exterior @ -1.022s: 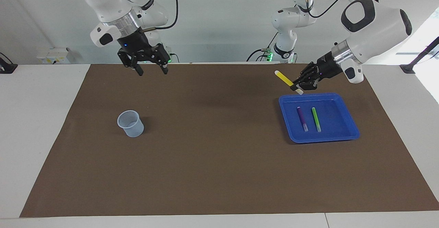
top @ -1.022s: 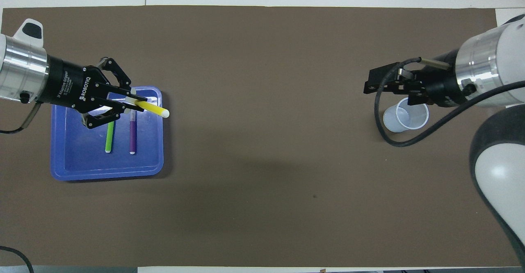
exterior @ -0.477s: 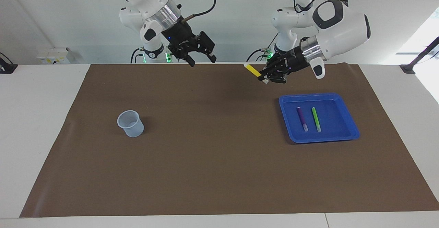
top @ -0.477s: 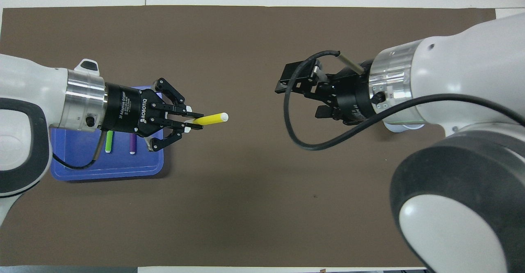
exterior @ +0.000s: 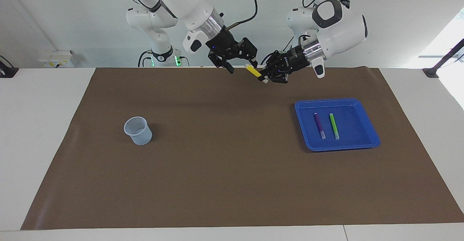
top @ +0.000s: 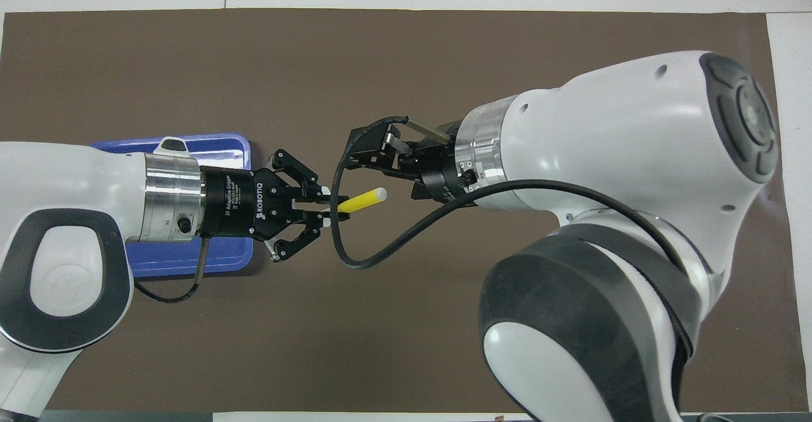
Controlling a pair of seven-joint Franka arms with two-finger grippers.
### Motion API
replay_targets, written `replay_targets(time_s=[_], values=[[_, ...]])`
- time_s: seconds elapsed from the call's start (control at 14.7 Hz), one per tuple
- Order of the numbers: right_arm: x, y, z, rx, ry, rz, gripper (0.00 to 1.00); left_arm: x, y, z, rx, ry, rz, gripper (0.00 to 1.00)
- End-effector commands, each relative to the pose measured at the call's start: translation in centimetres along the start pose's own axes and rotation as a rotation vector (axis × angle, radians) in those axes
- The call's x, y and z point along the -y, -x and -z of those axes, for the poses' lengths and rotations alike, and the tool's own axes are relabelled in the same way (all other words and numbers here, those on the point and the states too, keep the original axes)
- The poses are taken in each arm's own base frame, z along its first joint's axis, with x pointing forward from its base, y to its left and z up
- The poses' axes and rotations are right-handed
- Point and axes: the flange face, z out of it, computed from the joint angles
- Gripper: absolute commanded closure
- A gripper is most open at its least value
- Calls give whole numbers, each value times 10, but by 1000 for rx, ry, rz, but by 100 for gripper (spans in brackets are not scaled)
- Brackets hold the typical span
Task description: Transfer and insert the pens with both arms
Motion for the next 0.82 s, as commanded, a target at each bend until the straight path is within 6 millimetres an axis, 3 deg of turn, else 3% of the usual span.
replay_targets(time_s=[0.0, 0.54, 0.61, 0.68, 0.75], values=[[4, 12, -8, -1, 21, 35, 0, 15, 1, -5, 28, 44, 42, 100], [1, 13, -15, -39, 94, 155, 2, 16, -2, -2, 49, 51, 60, 100], [1, 13, -14, -42, 93, 156, 6, 15, -2, -1, 49, 59, 62, 100], [1, 13, -14, -46, 96, 159, 15, 15, -2, -1, 49, 60, 62, 100], [1, 12, -14, -51, 99, 162, 38, 16, -2, -2, 49, 59, 61, 100]])
